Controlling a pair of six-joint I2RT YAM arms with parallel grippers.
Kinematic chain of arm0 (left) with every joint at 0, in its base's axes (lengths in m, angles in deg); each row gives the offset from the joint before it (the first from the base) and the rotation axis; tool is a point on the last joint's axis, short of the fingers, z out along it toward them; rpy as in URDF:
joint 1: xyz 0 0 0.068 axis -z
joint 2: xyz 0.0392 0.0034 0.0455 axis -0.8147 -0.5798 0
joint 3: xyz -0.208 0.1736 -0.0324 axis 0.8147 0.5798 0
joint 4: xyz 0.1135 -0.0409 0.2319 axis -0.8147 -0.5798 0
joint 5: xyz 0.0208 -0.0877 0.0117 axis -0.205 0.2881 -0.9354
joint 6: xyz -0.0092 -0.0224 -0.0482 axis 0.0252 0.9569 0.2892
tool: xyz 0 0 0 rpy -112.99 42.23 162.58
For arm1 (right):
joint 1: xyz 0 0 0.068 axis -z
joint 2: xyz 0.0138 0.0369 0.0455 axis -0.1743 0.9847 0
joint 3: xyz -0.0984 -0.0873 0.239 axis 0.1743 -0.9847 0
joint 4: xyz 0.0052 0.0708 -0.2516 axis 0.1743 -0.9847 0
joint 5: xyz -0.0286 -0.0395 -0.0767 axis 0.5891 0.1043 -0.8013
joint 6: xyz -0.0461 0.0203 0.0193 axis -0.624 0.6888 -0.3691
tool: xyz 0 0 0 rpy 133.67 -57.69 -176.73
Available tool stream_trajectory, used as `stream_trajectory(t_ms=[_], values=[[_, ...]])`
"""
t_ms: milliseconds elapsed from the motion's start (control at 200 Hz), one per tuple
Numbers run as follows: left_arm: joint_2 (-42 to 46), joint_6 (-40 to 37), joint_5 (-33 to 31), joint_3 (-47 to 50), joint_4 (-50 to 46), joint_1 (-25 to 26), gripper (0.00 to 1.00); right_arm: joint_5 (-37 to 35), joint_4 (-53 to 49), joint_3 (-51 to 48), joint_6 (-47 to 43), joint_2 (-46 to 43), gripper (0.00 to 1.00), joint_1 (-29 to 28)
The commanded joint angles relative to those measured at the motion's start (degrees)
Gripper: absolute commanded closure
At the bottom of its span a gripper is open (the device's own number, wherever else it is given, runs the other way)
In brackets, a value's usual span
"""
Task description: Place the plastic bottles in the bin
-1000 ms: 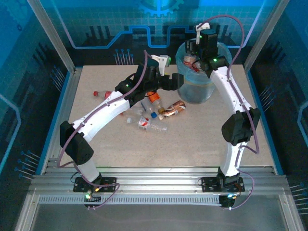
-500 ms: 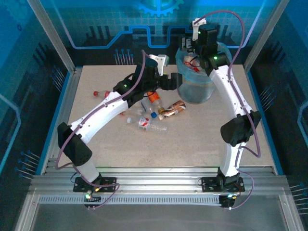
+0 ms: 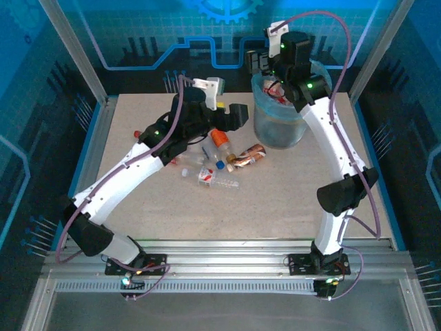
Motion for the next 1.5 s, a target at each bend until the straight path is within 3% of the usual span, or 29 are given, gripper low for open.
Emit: stream_trajectory(t_ms=[0, 325, 540, 700, 905, 1091, 1341, 1496], values=[[1.43, 0.09, -1.79, 1.34, -0.50, 0.26, 0.12, -0.38, -1.77, 1.65, -1.40, -1.51, 0.06, -0.09], [3.28, 0.35, -2.98, 5.14, 1.01, 0.22, 0.12, 4.02, -8.22, 7.74, -0.68, 0.73, 0.06, 1.41], [7.34, -0.62, -7.01, 10.74, -0.62, -0.41, 0.11, 10.51, -14.26, 5.80, -0.72, -1.47, 0.10, -1.60], [14.34, 1.01, -12.22, 19.47, -2.70, -1.67, 0.11, 14.23, -14.35, -3.43, -3.46, -5.56, 0.12, -7.26], [25.36, 5.71, -19.38, 32.08, -7.65, -3.51, 0.11, 20.13, -8.03, -23.00, -8.90, -10.59, 0.15, -15.03], [34.22, 11.43, -23.87, 41.76, -14.16, -4.39, 0.09, 25.89, -9.08, -31.24, -12.88, -8.58, 0.16, -19.46], [44.95, 16.68, -32.46, 50.34, -21.20, -5.25, 0.08, 20.75, -20.66, -20.33, -14.45, 4.69, 0.20, -27.23], [49.34, 17.75, -36.56, 53.34, -23.71, -5.69, 0.08, 18.12, -27.64, -9.44, -14.18, 14.66, 0.31, -30.58]])
